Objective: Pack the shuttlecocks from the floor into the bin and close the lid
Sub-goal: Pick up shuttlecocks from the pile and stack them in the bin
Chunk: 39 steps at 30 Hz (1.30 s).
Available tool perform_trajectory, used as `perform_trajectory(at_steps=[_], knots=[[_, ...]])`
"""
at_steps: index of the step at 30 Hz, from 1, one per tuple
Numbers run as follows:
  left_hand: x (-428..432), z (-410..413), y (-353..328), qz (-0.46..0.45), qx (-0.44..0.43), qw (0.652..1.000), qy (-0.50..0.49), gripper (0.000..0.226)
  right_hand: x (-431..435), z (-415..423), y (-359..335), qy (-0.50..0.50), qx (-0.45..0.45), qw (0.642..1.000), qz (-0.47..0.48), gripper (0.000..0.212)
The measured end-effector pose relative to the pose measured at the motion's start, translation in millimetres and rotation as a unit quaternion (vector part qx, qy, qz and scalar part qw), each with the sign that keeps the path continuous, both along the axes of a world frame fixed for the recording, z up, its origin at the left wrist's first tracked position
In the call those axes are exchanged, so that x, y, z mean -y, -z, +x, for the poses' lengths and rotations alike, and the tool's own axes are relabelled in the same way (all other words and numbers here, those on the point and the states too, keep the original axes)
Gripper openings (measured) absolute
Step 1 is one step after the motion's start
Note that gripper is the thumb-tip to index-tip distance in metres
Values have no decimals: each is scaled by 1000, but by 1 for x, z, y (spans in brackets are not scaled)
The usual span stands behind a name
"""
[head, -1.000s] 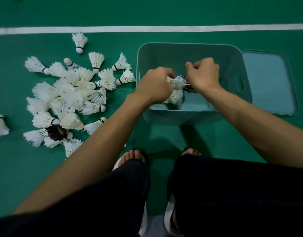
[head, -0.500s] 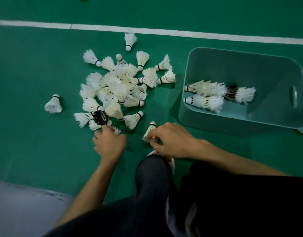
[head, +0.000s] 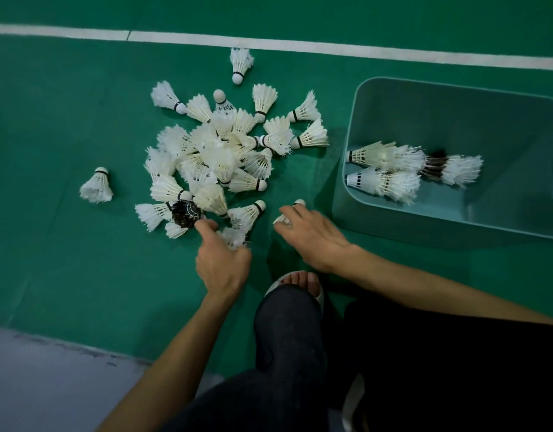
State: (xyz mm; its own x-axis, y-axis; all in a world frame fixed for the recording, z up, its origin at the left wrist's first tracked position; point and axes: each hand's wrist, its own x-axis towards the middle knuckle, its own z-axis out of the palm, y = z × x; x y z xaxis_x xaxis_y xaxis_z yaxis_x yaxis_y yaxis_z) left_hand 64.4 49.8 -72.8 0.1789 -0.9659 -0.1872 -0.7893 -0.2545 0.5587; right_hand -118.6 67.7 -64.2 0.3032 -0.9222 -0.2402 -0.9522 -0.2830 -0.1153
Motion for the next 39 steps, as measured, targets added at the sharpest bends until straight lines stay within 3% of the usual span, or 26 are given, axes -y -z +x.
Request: perform_trajectory(at_steps=[2,4,6,7,10,12,16,20,23,26,30,35,39], knots=[[4,-10,-6,22,-17,999,16,45,-2,-8,10,-21,-23,999,-31,58],[14,-23,-7,65,-40,997,0,38,-1,-14,11,-23,-22,998,-45,42],[22,-33,-7,105,-62,992,-33,50,-3,-20,6,-6,-30,999,-39,24],[26,-38,-6,117,-67,989,-53,52,-4,-23,6,-14,-21,999,-40,25],[30,-49,-8,121,-77,984,-105,26,-14,-20,1,11,11,995,-103,20],[29,-58,-16,96,-77,986,-114,19,-20,-18,-5,-1,50,981,-189,8],[25,-74,-42,10,-125,985,-122,18,-13,-8,-46,19,113,929,-351,20],[33,-89,-69,-132,-228,963,-62,21,-2,-13,-96,109,167,880,-431,13],[41,-109,-96,-219,-261,940,12,23,1,-33,-117,204,271,818,-464,13],[43,-135,-115,-264,-272,922,86,17,1,-68,-125,305,343,771,-441,11],[46,-168,-119,-282,-220,911,207,16,-8,-121,-130,474,410,712,-316,6],[39,-204,-113,-245,-103,906,331,20,-24,-194,-100,658,300,674,-147,14],[38,-224,-114,-208,5,907,366,20,-35,-225,-80,733,199,647,-67,8]])
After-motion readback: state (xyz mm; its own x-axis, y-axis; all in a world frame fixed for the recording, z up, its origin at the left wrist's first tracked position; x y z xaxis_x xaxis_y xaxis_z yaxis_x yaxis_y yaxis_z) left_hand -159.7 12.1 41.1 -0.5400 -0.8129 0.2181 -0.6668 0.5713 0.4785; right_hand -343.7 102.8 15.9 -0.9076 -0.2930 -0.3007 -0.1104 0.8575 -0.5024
